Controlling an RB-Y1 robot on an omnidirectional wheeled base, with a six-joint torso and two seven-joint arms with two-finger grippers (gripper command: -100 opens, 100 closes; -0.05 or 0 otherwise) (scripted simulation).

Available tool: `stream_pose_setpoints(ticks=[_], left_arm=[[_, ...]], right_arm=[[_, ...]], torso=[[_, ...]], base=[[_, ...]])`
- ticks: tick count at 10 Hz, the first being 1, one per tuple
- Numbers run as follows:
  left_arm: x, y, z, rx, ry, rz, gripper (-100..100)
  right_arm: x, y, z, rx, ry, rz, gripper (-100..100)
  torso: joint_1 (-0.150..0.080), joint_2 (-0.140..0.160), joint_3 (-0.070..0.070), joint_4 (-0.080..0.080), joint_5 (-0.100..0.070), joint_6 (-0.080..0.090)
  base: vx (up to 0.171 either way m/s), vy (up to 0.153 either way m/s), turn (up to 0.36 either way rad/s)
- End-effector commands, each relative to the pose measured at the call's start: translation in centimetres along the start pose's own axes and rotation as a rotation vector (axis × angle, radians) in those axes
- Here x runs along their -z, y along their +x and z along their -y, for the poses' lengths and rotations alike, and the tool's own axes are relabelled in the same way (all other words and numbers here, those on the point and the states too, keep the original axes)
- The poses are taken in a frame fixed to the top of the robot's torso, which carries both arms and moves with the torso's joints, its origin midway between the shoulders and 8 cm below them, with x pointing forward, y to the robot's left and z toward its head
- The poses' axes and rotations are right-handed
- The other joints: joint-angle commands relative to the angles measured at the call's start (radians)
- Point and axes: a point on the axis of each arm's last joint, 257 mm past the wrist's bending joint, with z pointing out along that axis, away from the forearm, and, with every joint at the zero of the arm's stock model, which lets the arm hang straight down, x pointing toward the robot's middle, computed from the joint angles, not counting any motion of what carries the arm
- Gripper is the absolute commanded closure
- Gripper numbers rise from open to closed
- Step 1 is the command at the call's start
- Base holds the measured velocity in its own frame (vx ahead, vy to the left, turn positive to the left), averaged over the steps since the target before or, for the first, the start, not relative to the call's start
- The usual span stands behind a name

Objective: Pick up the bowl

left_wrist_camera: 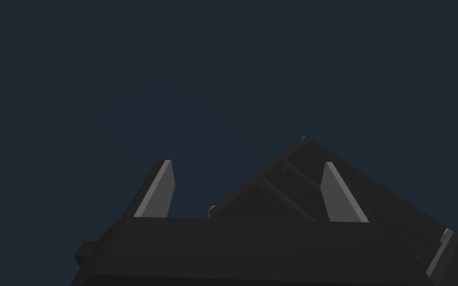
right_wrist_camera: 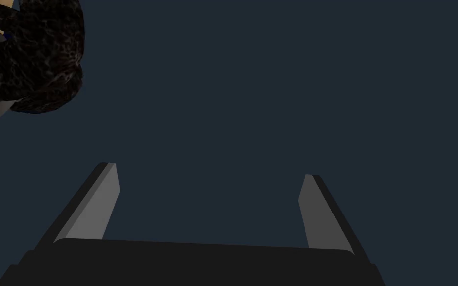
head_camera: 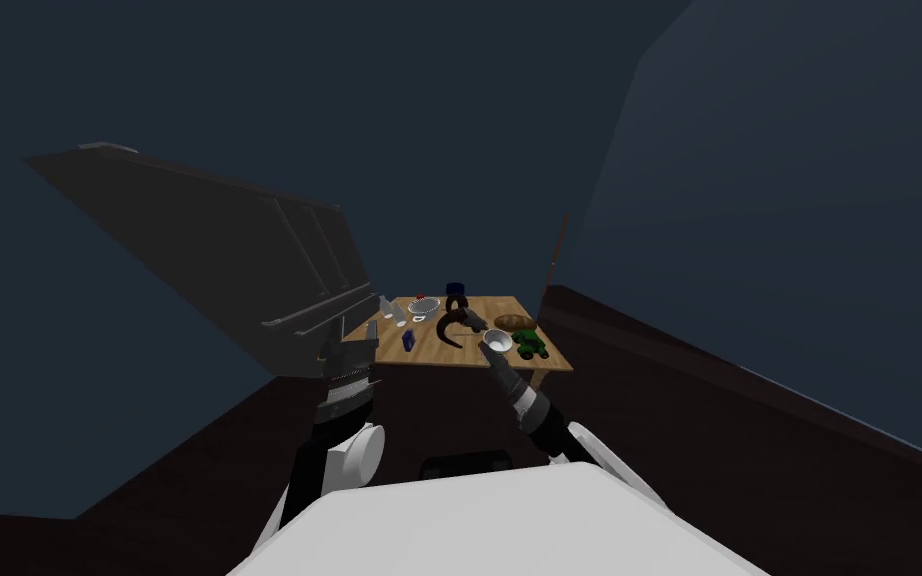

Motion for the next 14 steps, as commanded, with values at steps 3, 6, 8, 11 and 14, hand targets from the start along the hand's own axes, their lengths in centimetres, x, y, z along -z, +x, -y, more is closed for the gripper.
stream_pose_setpoints(ticks=[3, 6, 8, 11, 14], left_arm=[[0.0, 0.0, 0.0, 0.0, 0.0, 0.0, 0], [0.0, 0.0, 0.0, 0.0, 0.0, 0.0, 0], [0.0, 0.0, 0.0, 0.0, 0.0, 0.0, 0], [0.0, 0.0, 0.0, 0.0, 0.0, 0.0, 0], [0.0, 0.0, 0.0, 0.0, 0.0, 0.0, 0]], right_arm=[[2.3, 4.7, 3.9, 0.007, 0.116, -0.149, -100], [4.3, 7.2, 6.0, 0.007, 0.181, -0.231, -100], [6.6, 9.0, 8.3, 0.016, 0.252, -0.304, -100], [11.5, 12.2, 12.6, 0.025, 0.394, -0.427, -100], [16.0, 12.7, 15.5, 0.067, 0.496, -0.516, -100]], torso=[[0.0, 0.0, 0.0, 0.0, 0.0, 0.0], [0.001, -0.002, -0.001, 0.0, 0.0, 0.0], [0.001, -0.001, 0.0, 0.0, 0.0, -0.001], [-0.001, -0.001, -0.001, 0.0, 0.0, 0.0], [0.0, -0.002, -0.001, 0.0, 0.0, 0.0]], base=[[-0.049, 0.089, 0.112], [-0.027, 0.086, 0.1], [-0.039, 0.094, 0.13], [-0.025, 0.088, 0.154], [-0.007, 0.079, 0.141]])
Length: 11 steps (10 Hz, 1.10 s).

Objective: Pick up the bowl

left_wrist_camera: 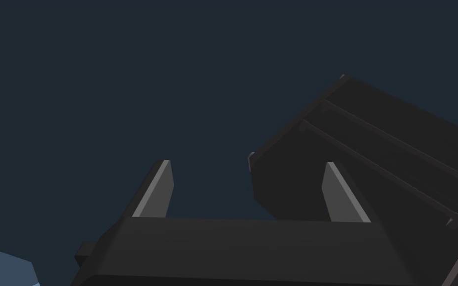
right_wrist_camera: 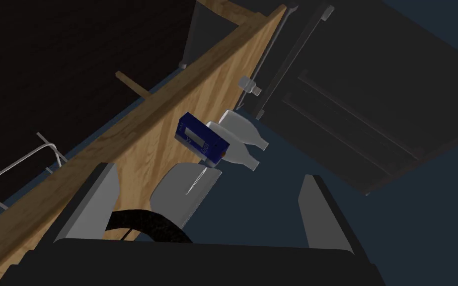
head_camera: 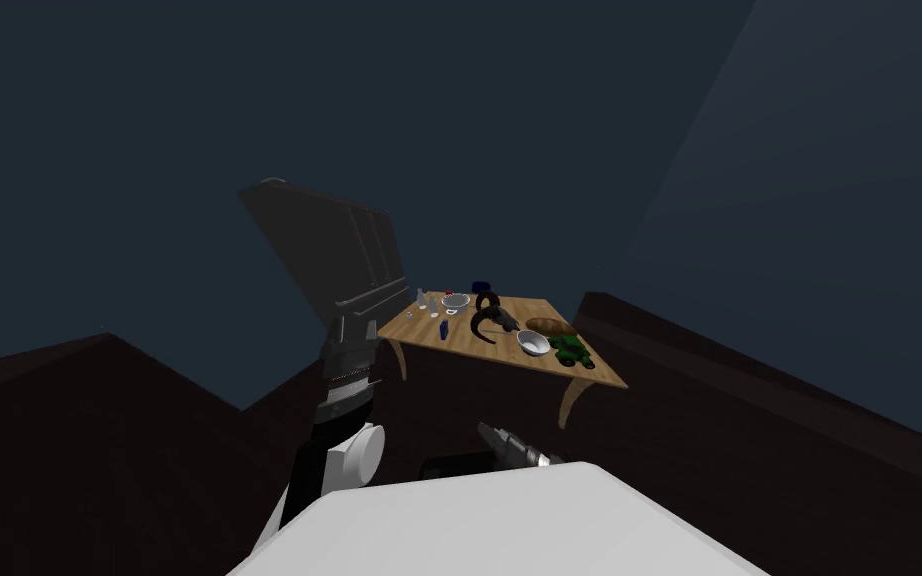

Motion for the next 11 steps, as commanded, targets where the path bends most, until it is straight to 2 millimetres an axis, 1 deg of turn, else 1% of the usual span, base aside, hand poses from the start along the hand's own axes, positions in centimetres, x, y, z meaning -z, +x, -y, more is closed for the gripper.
stream_pose_setpoints(ticks=[1, 2, 3, 4, 5, 6, 7, 8, 9, 10, 11], left_arm=[[0.0, 0.0, 0.0, 0.0, 0.0, 0.0, 0], [0.0, 0.0, 0.0, 0.0, 0.0, 0.0, 0], [0.0, 0.0, 0.0, 0.0, 0.0, 0.0, 0], [0.0, 0.0, 0.0, 0.0, 0.0, 0.0, 0], [0.0, 0.0, 0.0, 0.0, 0.0, 0.0, 0], [0.0, 0.0, 0.0, 0.0, 0.0, 0.0, 0], [0.0, 0.0, 0.0, 0.0, 0.0, 0.0, 0], [0.0, 0.0, 0.0, 0.0, 0.0, 0.0, 0], [0.0, 0.0, 0.0, 0.0, 0.0, 0.0, 0], [0.0, 0.0, 0.0, 0.0, 0.0, 0.0, 0], [0.0, 0.0, 0.0, 0.0, 0.0, 0.0, 0]], right_arm=[[1.6, 2.4, 3.9, 0.009, 0.095, -0.067, -100], [2.2, 2.4, 4.5, 0.023, 0.111, -0.077, -100], [3.9, 4.2, 7.8, 0.032, 0.196, -0.132, -100], [4.7, 4.1, 8.5, 0.048, 0.214, -0.143, -100], [6.7, 5.7, 11.7, 0.056, 0.298, -0.193, -100], [7.4, 5.5, 12.3, 0.07, 0.314, -0.202, -100], [7.5, 5.4, 12.3, 0.071, 0.315, -0.203, -100], [10.3, 6.6, 15.8, 0.09, 0.411, -0.254, -100], [10.7, 6.4, 16.1, 0.097, 0.419, -0.259, -100], [13.4, 7.5, 19.0, 0.109, 0.506, -0.302, -100], [14.4, 7.0, 19.6, 0.125, 0.524, -0.311, -100]], torso=[[0.0, 0.0, 0.0, 0.0, 0.0, 0.0], [0.001, -0.001, 0.0, 0.0, 0.0, -0.001], [0.0, 0.0, 0.0, 0.0, 0.0, 0.0], [0.0, 0.0, 0.0, 0.0, 0.0, -0.001], [-0.001, 0.0, 0.0, 0.0, 0.0, 0.0], [-0.001, -0.001, 0.0, 0.0, 0.0, 0.0], [-0.002, -0.001, 0.0, 0.0, 0.0, 0.0], [-0.003, 0.0, 0.0, 0.0, -0.001, 0.0], [-0.002, -0.001, -0.001, 0.0, -0.001, 0.0], [-0.002, -0.001, -0.001, 0.0, 0.0, 0.0], [-0.001, -0.002, -0.001, 0.0, 0.0, -0.001]], base=[[0.009, 0.102, 0.232], [0.003, 0.073, 0.097], [0.003, 0.072, 0.204], [0.012, 0.058, 0.142], [0.018, 0.063, 0.235], [0.018, 0.054, 0.127], [0.009, 0.028, -0.015], [0.023, 0.053, 0.214], [0.025, 0.05, 0.147], [0.026, 0.065, 0.275], [0.027, 0.041, 0.145]])
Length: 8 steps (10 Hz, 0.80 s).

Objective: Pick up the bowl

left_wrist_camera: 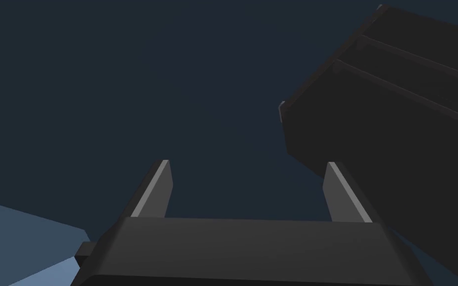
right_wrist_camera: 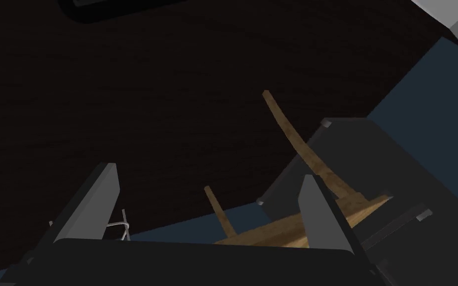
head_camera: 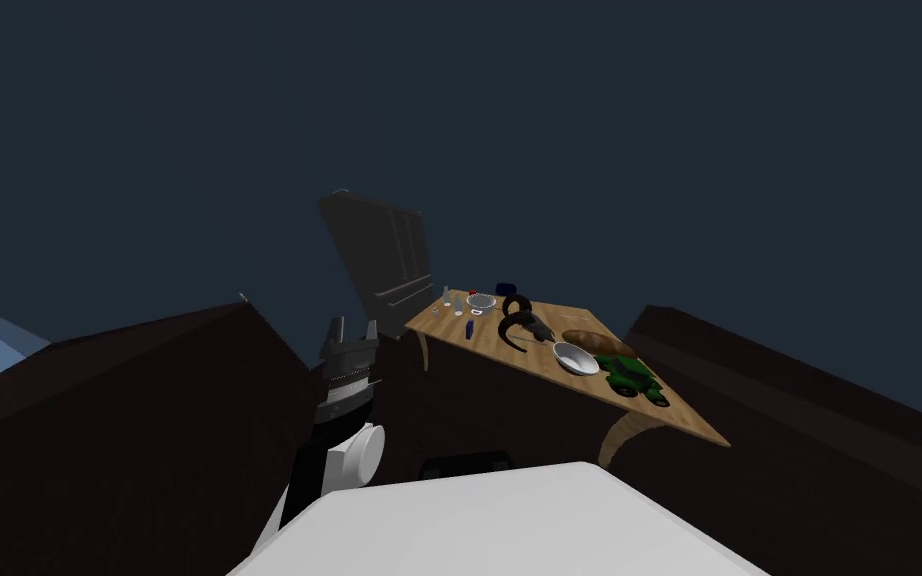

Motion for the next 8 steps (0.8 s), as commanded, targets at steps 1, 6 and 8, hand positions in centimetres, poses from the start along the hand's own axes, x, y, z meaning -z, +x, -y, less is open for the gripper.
stream_pose_setpoints(ticks=[1, 6, 8], left_arm=[[0.0, 0.0, 0.0, 0.0, 0.0, 0.0, 0], [0.0, 0.0, 0.0, 0.0, 0.0, 0.0, 0], [0.0, 0.0, 0.0, 0.0, 0.0, 0.0, 0]], right_arm=[[1.5, 1.9, 4.5, 0.02, 0.108, -0.052, -100], [6.8, 3.7, 14.3, 0.086, 0.334, -0.141, -100], [9.5, 4.2, 18.2, 0.111, 0.432, -0.177, -100]], torso=[[0.0, 0.0, 0.0, 0.0, 0.0, 0.0], [0.0, -0.001, 0.0, 0.0, 0.0, 0.0], [-0.001, -0.002, -0.001, 0.0, 0.0, 0.0]], base=[[0.058, 0.042, 0.261], [0.045, 0.035, 0.183], [0.055, 0.018, 0.187]])
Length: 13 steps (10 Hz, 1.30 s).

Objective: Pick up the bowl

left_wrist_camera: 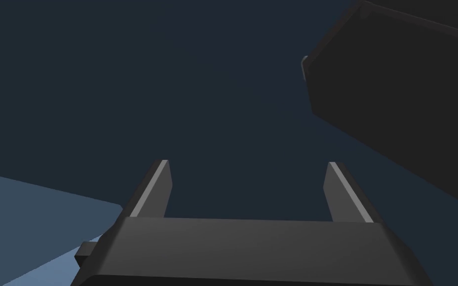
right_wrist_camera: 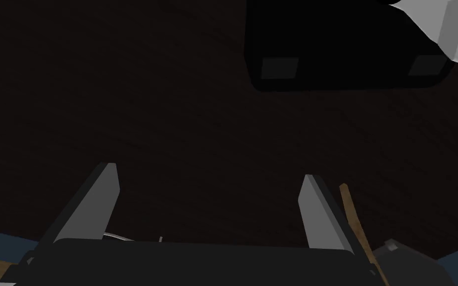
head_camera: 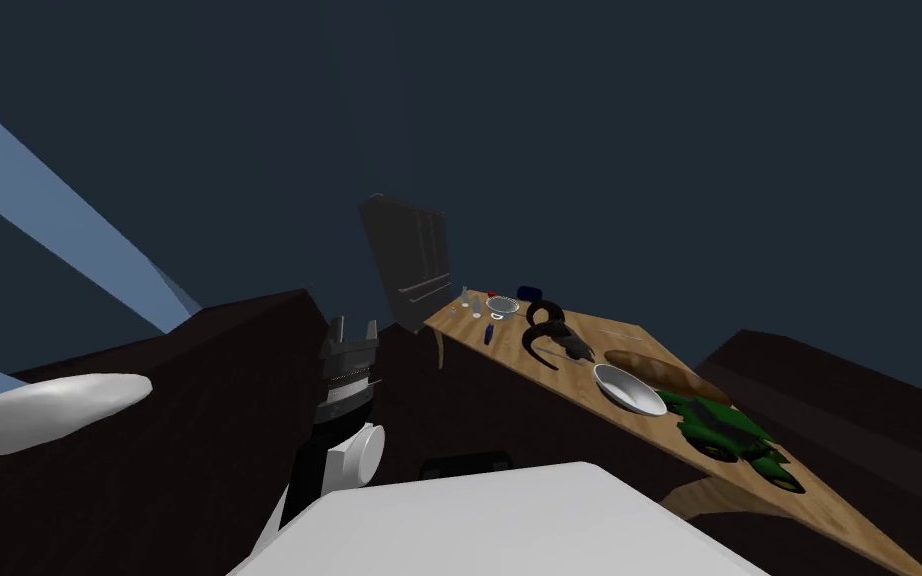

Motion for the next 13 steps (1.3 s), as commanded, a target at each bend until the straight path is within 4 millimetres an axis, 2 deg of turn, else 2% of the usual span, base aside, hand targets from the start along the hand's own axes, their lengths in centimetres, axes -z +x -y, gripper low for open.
stream_pose_setpoints(ticks=[1, 2, 3, 4, 6, 7, 8, 9, 10, 11, 13], left_arm=[[0.0, 0.0, 0.0, 0.0, 0.0, 0.0, 0], [0.0, 0.0, 0.0, 0.0, 0.0, 0.0, 0], [0.0, 0.0, 0.0, 0.0, 0.0, 0.0, 0], [0.0, 0.0, 0.0, 0.0, 0.0, 0.0, 0], [0.0, 0.0, 0.0, 0.0, 0.0, 0.0, 0], [0.0, 0.0, 0.0, 0.0, 0.0, 0.0, 0], [0.0, 0.0, 0.0, 0.0, 0.0, 0.0, 0], [0.0, 0.0, 0.0, 0.0, 0.0, 0.0, 0], [0.0, 0.0, 0.0, 0.0, 0.0, 0.0, 0], [0.0, 0.0, 0.0, 0.0, 0.0, 0.0, 0], [0.0, 0.0, 0.0, 0.0, 0.0, 0.0, 0]], right_arm=[[1.1, 1.1, 5.2, 0.027, 0.109, -0.037, -100], [1.1, 1.1, 5.2, 0.027, 0.109, -0.037, -100], [2.5, 1.9, 9.2, 0.048, 0.197, -0.065, -100], [2.5, 1.9, 9.2, 0.048, 0.197, -0.065, -100], [5.4, 2.8, 16.0, 0.083, 0.351, -0.11, -100], [6.9, 3.1, 18.8, 0.097, 0.415, -0.127, -100], [6.8, 2.8, 18.8, 0.098, 0.415, -0.123, -100], [9.3, 3.3, 22.8, 0.117, 0.513, -0.151, -100], [9.3, 3.3, 22.8, 0.117, 0.513, -0.151, -100], [10.4, 3.2, 24.7, 0.126, 0.564, -0.161, -100], [10.3, 3.2, 24.4, 0.124, 0.56, -0.159, -100]], torso=[[0.0, 0.0, 0.0, 0.0, 0.0, 0.0], [-0.001, -0.001, 0.0, 0.0, 0.0, -0.001], [-0.001, 0.0, 0.0, 0.0, 0.0, 0.0], [0.0, -0.001, 0.0, 0.0, 0.0, -0.001], [-0.001, -0.001, -0.001, 0.0, 0.0, -0.001], [-0.002, -0.002, -0.001, 0.0, 0.0, -0.001], [-0.004, -0.004, -0.002, -0.001, -0.001, -0.001], [-0.002, -0.004, -0.002, -0.001, 0.0, 0.0], [-0.003, -0.004, -0.002, -0.001, -0.001, -0.001], [-0.003, -0.004, -0.002, -0.001, -0.001, 0.0], [-0.006, -0.006, -0.004, -0.001, -0.002, -0.001]], base=[[0.066, 0.005, 0.287], [0.054, -0.001, 0.123], [0.058, 0.005, 0.253], [0.061, 0.002, 0.134], [0.074, -0.016, 0.262], [0.116, -0.049, 0.355], [0.099, -0.031, 0.177], [0.106, -0.036, 0.366], [0.096, -0.052, 0.219], [0.134, -0.075, 0.28], [0.092, -0.087, 0.195]])
